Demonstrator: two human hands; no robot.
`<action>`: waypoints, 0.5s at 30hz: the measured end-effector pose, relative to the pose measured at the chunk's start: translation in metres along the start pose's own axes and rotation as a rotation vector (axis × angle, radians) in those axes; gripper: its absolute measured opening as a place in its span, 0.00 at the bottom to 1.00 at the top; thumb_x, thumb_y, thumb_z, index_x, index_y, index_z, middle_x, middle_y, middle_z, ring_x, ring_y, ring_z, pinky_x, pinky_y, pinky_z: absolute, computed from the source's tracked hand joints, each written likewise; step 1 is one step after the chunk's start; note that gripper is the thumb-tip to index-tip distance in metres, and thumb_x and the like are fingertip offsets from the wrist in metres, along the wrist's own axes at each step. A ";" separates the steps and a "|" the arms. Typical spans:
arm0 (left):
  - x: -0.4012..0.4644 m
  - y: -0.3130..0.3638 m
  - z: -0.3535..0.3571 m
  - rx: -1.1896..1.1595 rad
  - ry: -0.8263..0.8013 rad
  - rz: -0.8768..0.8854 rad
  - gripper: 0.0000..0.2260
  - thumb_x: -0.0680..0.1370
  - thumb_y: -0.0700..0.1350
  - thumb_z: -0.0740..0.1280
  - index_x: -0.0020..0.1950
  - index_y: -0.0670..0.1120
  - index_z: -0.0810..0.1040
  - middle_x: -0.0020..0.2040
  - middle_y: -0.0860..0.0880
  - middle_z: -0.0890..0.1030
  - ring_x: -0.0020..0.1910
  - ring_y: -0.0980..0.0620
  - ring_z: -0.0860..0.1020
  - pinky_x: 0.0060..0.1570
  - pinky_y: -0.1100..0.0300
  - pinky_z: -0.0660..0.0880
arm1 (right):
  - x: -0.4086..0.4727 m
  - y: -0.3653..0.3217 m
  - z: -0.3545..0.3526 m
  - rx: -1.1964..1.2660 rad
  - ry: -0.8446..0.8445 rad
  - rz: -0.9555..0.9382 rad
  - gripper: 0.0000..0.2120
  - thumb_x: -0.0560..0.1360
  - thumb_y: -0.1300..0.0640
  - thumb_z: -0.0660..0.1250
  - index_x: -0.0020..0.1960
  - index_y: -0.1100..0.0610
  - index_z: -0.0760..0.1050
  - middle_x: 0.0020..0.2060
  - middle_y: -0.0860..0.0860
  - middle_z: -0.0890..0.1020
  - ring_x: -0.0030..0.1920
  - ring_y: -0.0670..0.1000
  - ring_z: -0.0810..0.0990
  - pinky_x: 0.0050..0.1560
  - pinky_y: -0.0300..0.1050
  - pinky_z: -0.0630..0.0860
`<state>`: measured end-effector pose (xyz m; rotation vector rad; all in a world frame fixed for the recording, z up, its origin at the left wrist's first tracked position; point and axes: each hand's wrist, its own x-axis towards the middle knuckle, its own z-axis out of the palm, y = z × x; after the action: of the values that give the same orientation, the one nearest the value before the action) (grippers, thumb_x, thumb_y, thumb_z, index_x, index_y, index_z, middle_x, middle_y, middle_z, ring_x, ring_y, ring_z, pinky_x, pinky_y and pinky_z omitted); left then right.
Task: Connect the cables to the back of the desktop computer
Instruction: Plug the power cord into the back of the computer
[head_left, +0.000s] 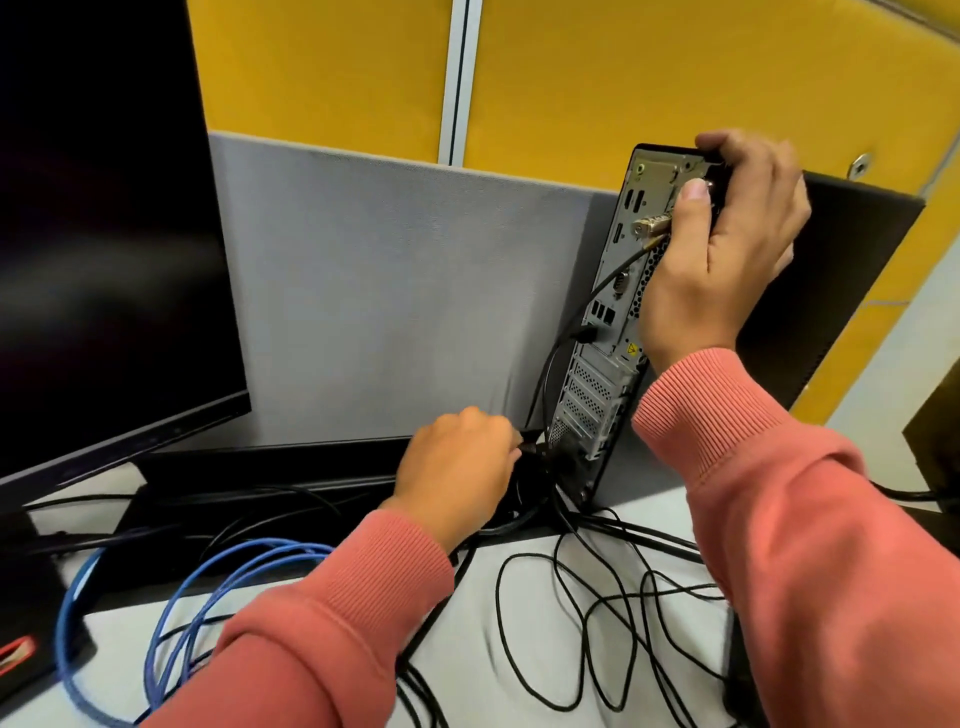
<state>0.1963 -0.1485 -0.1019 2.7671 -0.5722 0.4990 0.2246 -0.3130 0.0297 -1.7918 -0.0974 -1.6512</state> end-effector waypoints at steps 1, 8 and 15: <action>0.002 0.006 0.000 0.026 -0.017 0.017 0.10 0.84 0.52 0.62 0.57 0.52 0.82 0.50 0.46 0.83 0.51 0.40 0.82 0.41 0.52 0.72 | 0.000 0.000 0.000 0.003 0.000 0.002 0.15 0.79 0.53 0.59 0.63 0.51 0.76 0.65 0.47 0.76 0.73 0.53 0.67 0.69 0.65 0.65; -0.004 0.004 0.014 -0.084 -0.025 0.037 0.11 0.84 0.54 0.61 0.51 0.51 0.81 0.44 0.48 0.82 0.46 0.41 0.81 0.38 0.54 0.69 | 0.000 0.001 0.002 0.030 0.019 0.005 0.15 0.77 0.53 0.59 0.62 0.50 0.77 0.64 0.46 0.76 0.73 0.52 0.67 0.69 0.64 0.65; -0.008 -0.003 0.022 -0.244 0.013 0.081 0.10 0.84 0.54 0.61 0.52 0.53 0.81 0.39 0.52 0.79 0.41 0.48 0.78 0.41 0.52 0.77 | 0.000 0.001 0.003 0.040 0.028 0.000 0.16 0.77 0.52 0.59 0.62 0.50 0.77 0.64 0.47 0.77 0.72 0.53 0.68 0.68 0.65 0.65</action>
<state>0.1967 -0.1506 -0.1254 2.5162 -0.6955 0.4320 0.2277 -0.3125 0.0294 -1.7389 -0.1173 -1.6622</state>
